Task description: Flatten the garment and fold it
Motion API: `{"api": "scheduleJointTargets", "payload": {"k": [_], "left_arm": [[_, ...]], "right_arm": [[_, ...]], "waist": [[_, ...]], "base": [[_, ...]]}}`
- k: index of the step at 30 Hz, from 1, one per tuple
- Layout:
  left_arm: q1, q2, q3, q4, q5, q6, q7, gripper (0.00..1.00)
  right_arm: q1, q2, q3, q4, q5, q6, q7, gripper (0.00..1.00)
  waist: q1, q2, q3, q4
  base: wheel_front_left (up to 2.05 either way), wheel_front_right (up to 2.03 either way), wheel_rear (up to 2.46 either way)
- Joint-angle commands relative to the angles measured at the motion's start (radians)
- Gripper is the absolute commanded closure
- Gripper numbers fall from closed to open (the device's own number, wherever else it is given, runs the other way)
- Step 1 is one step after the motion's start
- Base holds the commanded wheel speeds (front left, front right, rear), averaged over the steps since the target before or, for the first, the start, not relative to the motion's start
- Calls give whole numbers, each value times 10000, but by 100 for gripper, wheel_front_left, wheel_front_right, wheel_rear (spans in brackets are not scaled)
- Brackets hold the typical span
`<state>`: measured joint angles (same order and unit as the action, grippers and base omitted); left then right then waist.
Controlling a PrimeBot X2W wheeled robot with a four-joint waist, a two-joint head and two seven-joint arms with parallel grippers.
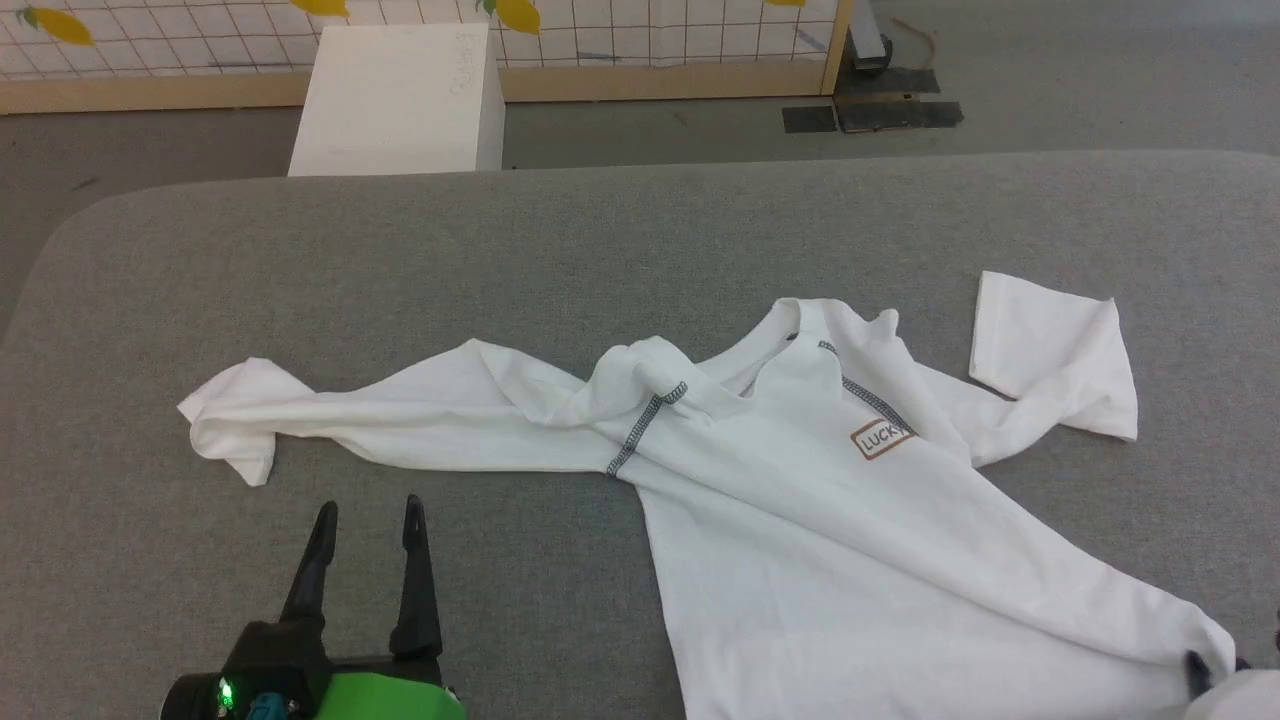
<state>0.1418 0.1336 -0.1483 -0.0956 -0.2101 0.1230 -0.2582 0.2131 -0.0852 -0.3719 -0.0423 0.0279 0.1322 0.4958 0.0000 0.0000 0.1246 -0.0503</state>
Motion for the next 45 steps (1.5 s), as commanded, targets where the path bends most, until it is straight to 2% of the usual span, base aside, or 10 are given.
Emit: {"api": "scheduleJointTargets", "payload": {"k": [1, 6, 9, 12, 17, 22, 28, 34, 39, 45], "left_arm": [[-112, 61, -8, 41, 49, -67, -29, 0], [-102, 131, -14, -12, 78, 6, 90, 0], [-96, 139, -29, -138, 105, 76, 141, 0], [-52, 114, -51, -231, 119, 142, 138, 0], [132, 49, -165, -94, 102, 180, 117, 0], [256, 49, -383, 68, 22, 79, 434, 0], [-67, 363, -859, -223, 147, -212, 1886, 0], [-1045, 747, -1831, -1018, 60, -1053, 4910, 0], [-1913, 459, -2705, -1145, -105, -1525, 6624, 0], [-2316, -175, -3674, -99, -128, -1562, 7916, 0]], "right_arm": [[-321, 91, 123, 25, 80, -15, -196, 0], [-1042, 263, -224, -903, 85, -15, -1415, 0], [-1444, 331, -404, -1672, 110, -15, -2845, 0], [-1549, 343, -318, -1946, 585, -15, -4187, 0], [-1079, 347, 63, -1235, 1604, -15, -5617, 0], [-657, 348, 598, -337, 2086, -15, -6228, 0], [-699, 349, 770, -54, 2044, -15, -6448, 0], [-840, 349, 711, -38, 1963, -15, -6460, 0], [-1010, 349, 786, 108, 2026, -15, -6525, 0], [-1373, 349, 873, 270, 2042, -15, -6625, 0]], "waist": [[0, 0, -10, 17], [0, 0, 34, 48], [0, 0, 81, 67], [0, 0, 94, 88], [0, 0, 19, 81], [0, 0, -51, 61], [0, 0, -43, 37], [0, 0, 171, 159], [0, 0, 454, 257], [0, 0, 840, 223]], "base": [[0, 0, 0], [0, 0, 0], [0, 0, 0], [0, 0, 0], [0, 0, 0], [0, 0, 0], [0, 0, 0], [0, 0, 0], [0, 0, 0], [0, 0, 0]]}}
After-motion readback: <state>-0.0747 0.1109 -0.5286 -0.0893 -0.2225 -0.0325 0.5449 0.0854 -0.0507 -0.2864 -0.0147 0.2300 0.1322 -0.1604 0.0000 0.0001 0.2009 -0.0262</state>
